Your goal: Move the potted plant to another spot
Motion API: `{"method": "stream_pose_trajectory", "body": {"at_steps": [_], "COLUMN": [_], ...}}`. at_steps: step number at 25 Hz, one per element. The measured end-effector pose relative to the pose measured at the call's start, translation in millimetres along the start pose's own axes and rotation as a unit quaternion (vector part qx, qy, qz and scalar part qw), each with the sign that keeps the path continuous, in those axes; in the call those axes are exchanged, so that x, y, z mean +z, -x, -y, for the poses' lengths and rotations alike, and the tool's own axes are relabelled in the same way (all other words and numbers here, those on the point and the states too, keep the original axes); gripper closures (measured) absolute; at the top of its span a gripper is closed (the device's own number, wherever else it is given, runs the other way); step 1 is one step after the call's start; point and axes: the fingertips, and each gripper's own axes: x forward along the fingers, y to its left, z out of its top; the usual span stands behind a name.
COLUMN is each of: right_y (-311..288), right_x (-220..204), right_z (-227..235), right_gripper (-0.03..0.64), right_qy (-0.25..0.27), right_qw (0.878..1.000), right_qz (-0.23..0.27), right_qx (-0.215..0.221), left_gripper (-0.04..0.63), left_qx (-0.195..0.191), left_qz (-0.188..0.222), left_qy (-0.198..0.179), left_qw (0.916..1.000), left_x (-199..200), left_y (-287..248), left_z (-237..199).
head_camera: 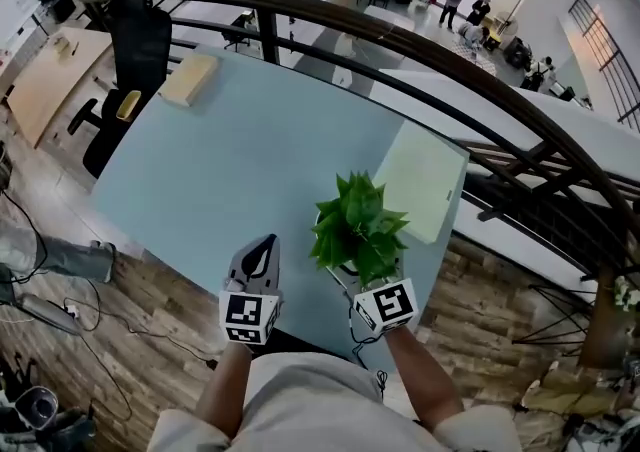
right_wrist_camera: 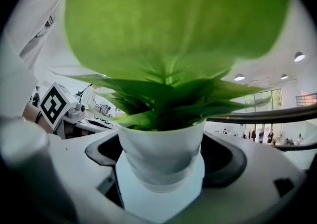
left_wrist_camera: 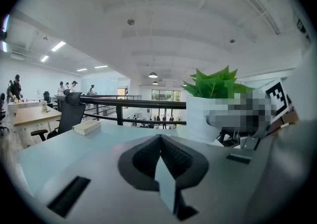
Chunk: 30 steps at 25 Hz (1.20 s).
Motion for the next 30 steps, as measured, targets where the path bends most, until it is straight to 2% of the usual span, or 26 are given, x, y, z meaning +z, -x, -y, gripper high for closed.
{"method": "stream_pose_trajectory", "body": {"at_steps": [6,13,20,30], "right_y": [-48.3,-104.0,-148.7,-197.8], "right_x": [1.5,1.9,4.6,-25.3], "right_z": [-20.8,-43.7,-53.9,-65.1], "right_gripper": [0.126,0.126,0.126,0.126], "right_qy": [0.008,-0.005,-0.002,-0.026], "right_qw": [0.999,0.999,0.999,0.997], "right_qz": [-0.010,-0.016,-0.026,-0.065], "right_qx": [0.032,0.044,0.041,0.031], "left_gripper": [0.584,0.584,0.584,0.584], "left_qx": [0.028,0.040,0.034,0.016], "left_qz": [0.001,-0.004,-0.010,-0.030], "left_qy": [0.021,0.030,0.036,0.046], "left_qw": [0.9994,0.9987,0.9987,0.9984], "left_x": [-3.4,-4.3,-6.1,-21.3], "left_y": [0.4,0.7,-8.4,-21.4], "left_z": [-53.5,-107.6,-146.2,-188.4]}}
